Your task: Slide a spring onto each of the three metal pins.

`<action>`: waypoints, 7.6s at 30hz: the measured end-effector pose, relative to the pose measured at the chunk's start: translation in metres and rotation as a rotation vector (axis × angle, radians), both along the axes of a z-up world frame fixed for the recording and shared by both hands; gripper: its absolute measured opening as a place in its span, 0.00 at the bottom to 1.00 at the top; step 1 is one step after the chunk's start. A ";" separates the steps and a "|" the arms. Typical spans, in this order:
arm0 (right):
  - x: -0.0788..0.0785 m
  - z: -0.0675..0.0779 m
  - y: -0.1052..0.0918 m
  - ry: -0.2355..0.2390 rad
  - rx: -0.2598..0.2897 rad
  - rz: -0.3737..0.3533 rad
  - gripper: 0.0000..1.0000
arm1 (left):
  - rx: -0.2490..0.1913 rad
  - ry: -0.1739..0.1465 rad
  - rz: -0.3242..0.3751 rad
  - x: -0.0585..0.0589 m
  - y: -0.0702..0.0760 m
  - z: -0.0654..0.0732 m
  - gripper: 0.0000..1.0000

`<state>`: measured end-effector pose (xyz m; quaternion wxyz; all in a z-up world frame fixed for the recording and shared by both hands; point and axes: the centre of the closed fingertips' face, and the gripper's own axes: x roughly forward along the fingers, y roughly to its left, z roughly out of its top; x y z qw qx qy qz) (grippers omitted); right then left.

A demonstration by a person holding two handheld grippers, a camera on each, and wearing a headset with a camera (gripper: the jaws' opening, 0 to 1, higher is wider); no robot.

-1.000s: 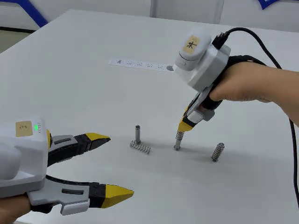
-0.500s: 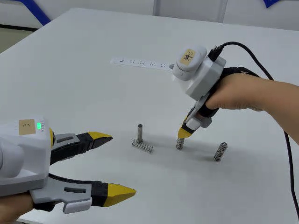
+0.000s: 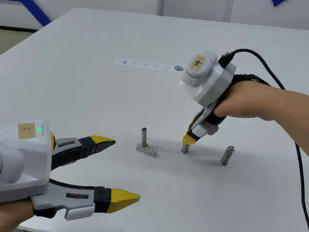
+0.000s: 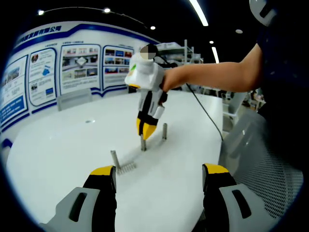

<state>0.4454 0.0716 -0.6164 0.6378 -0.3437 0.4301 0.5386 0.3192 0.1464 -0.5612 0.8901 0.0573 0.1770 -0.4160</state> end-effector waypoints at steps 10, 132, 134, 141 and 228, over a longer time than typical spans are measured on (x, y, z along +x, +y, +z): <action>0.005 0.033 -0.002 -0.095 0.103 -0.024 0.17 | 0.000 0.000 -0.005 0.000 -0.001 0.000 0.74; -0.008 0.043 0.083 -0.174 0.180 0.100 0.11 | -0.013 -0.013 0.005 0.001 0.000 0.003 0.73; -0.008 0.043 0.085 -0.169 0.170 0.106 0.11 | -0.014 -0.012 0.004 0.001 0.000 0.003 0.73; -0.007 0.043 0.090 -0.152 0.132 0.125 0.11 | -0.012 -0.012 0.004 0.001 -0.001 0.003 0.73; -0.039 0.027 0.037 -0.109 0.347 -0.058 0.20 | -0.038 0.021 -0.010 -0.002 -0.005 -0.001 0.73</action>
